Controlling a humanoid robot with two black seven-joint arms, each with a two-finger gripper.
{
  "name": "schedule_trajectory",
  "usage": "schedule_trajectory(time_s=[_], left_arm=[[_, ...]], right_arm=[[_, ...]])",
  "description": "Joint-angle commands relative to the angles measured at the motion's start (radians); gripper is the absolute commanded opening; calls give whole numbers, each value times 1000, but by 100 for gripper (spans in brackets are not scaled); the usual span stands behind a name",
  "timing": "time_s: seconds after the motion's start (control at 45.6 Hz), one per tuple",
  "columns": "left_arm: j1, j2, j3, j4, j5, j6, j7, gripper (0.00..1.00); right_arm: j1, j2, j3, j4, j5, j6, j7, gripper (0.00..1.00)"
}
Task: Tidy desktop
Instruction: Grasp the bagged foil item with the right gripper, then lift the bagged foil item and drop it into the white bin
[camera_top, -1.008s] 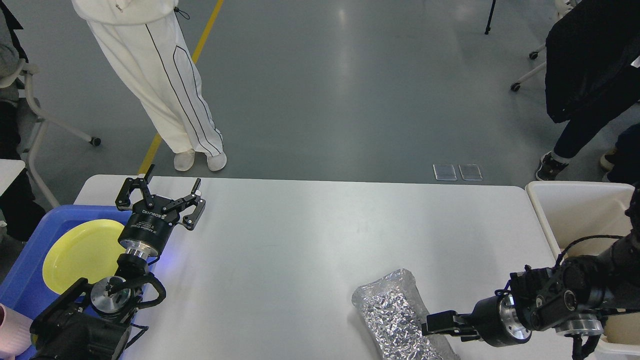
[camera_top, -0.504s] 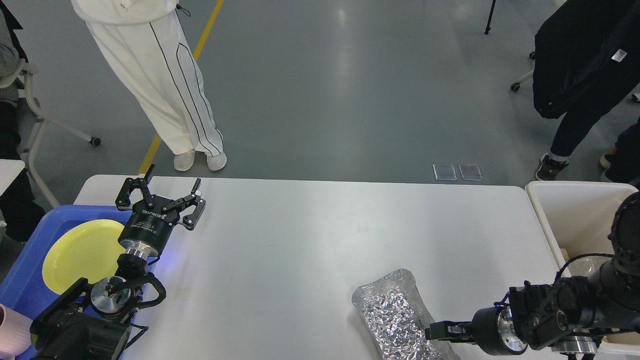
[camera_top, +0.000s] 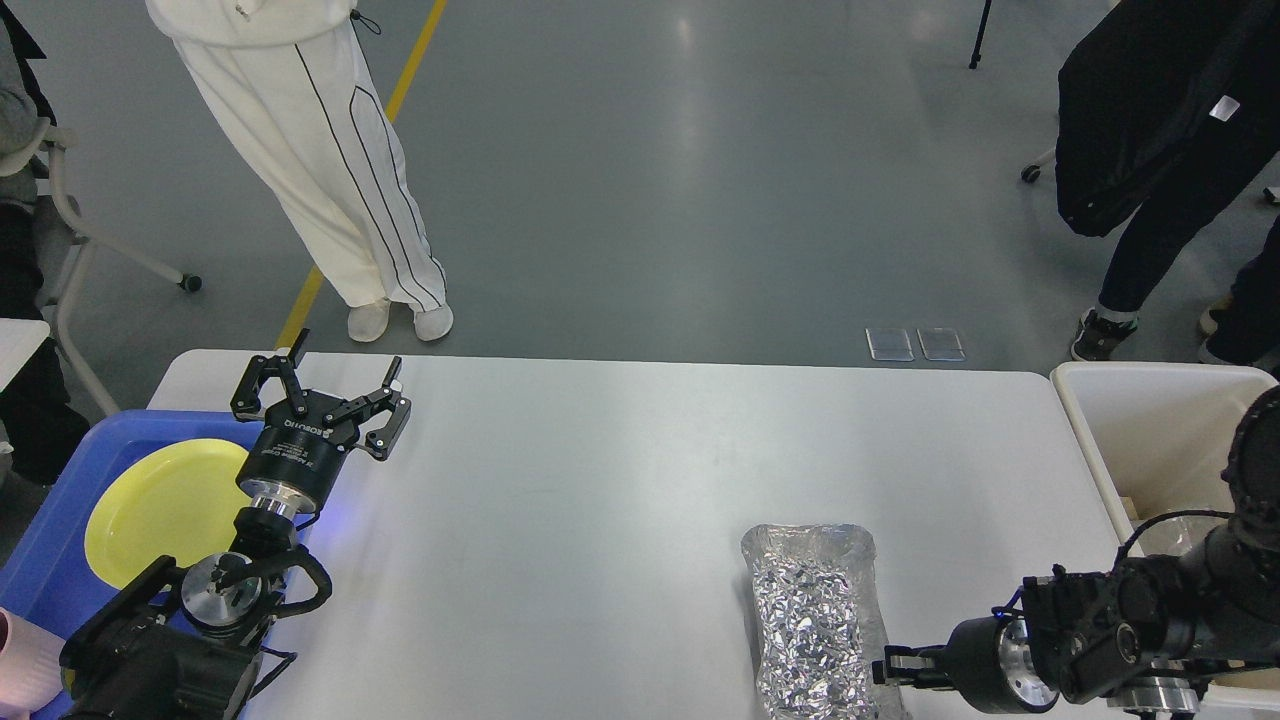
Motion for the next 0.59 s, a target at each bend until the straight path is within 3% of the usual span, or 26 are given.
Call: schedule_trajectory(time_s=[0.0, 0.219, 0.57], left_arm=[[0, 0, 0, 0, 0, 0, 0, 96], [0, 0, 0, 0, 0, 0, 0, 96], [0, 0, 0, 0, 0, 0, 0, 96]], right_arm=[[5, -5, -1, 0, 0, 0, 0, 0], [41, -53, 2, -10, -2, 2, -6, 0], [350, -191, -22, 0, 28, 58, -22, 0]])
